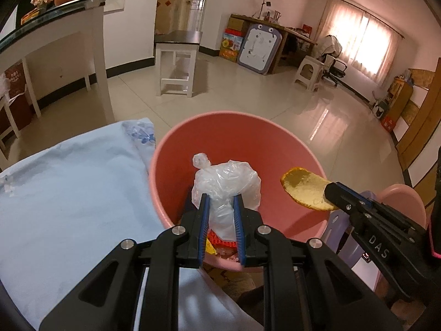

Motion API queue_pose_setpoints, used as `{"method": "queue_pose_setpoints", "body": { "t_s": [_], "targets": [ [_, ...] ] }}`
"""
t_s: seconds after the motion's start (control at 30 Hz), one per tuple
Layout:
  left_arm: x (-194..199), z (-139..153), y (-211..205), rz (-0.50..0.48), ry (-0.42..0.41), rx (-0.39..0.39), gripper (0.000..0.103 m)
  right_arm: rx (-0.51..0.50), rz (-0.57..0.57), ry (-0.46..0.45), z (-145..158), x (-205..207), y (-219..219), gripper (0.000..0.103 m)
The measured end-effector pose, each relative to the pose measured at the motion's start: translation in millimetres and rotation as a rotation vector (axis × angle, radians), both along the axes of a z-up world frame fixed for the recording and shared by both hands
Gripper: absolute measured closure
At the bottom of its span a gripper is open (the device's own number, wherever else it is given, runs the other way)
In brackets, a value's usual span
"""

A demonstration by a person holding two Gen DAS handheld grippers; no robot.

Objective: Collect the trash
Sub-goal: 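Open both grippers over the pink bucket to drop bag and peel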

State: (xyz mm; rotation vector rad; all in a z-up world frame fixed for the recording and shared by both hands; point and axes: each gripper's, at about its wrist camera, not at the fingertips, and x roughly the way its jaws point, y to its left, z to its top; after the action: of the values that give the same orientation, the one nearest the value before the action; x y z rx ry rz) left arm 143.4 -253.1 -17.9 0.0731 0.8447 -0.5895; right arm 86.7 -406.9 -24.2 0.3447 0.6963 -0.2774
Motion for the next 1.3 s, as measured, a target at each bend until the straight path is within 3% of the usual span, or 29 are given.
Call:
{"method": "queue_pose_setpoints", "body": {
  "t_s": [0.53,0.8,1.0,1.07,1.23,1.3],
  "targets": [
    [10.9,-15.3,-15.7,-0.037,0.038,0.009,0.086,-0.02,0.006,0.018,-6.1,14.3,0.9,0.097],
    [18.3,-17.7,-16.2,-0.045,0.067,0.01,0.07,-0.014,0.004,0.02,-8.7,17.2,-1.0,0.095],
    [15.6,-18.9,-16.6,-0.05,0.075,0.015,0.068,-0.004,0.008,0.012,-6.4,20.1,1.0,0.09],
    [14.9,-18.8,-16.5,-0.052,0.077,0.015,0.068,-0.006,0.01,0.011,-5.1,20.1,1.7,0.083],
    [13.3,-17.2,-13.3,-0.048,0.088,0.008,0.066,-0.003,0.018,0.009,-3.4,17.8,3.2,0.081],
    [11.7,-15.7,-10.7,-0.045,0.086,0.003,0.065,0.001,0.022,0.005,-2.0,15.7,4.4,0.073]
  ]
}}
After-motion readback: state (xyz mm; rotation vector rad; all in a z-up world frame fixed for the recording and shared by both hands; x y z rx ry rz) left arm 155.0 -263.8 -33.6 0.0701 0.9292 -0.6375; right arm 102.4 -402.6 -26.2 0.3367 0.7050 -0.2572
